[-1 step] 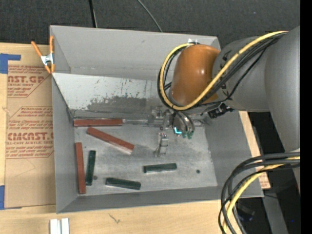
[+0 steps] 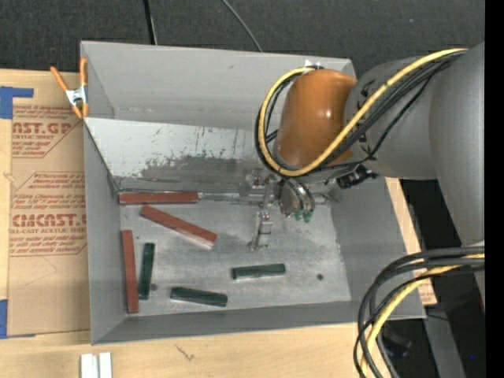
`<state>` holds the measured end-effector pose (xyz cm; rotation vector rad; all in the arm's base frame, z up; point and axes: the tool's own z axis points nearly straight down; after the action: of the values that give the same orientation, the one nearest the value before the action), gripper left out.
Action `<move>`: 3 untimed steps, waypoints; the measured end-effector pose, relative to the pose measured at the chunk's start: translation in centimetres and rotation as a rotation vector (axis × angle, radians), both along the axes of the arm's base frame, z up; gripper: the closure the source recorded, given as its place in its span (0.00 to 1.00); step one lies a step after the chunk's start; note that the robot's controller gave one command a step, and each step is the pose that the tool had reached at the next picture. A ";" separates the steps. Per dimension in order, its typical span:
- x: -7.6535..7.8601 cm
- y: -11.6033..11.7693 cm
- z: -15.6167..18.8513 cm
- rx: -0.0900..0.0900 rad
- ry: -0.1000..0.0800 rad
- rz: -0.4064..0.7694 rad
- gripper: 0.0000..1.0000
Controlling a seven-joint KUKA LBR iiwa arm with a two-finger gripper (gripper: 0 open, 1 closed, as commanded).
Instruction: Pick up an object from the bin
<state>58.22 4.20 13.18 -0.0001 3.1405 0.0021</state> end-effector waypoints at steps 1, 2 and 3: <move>-3.7 -0.6 -3.4 -0.001 -0.008 0.129 0.00; -6.9 -0.7 -3.5 0.000 0.006 0.079 0.00; -7.8 -0.7 0.4 -0.001 0.001 0.023 0.00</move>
Offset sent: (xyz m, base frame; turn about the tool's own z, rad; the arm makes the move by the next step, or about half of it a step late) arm -0.0760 -0.0073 -0.0137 -0.0161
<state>50.43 3.50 13.57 -0.0363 3.1415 0.0013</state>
